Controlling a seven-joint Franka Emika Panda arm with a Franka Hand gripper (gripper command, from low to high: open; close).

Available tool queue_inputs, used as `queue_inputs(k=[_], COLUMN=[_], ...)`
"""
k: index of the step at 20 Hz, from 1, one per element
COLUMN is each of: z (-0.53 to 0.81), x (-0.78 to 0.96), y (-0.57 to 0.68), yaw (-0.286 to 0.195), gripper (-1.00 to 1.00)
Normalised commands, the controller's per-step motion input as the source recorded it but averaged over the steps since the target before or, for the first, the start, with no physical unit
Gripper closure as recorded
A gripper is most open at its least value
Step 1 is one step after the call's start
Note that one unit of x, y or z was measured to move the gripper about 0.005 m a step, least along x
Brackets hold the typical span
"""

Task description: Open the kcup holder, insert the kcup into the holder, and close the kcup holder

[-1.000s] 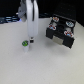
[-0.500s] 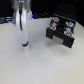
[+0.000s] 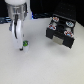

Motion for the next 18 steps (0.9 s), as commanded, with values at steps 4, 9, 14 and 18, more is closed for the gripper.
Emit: queue_inputs(k=[4,9,14,18], z=[-0.2,0.0,0.0,-0.03], x=[0.04,0.12,0.25,0.17], y=[-0.02,0.15,0.43,0.22], yaw=[-0.161,0.0,-0.001,-0.044], gripper=[-1.0,-1.0,-1.0,-1.0])
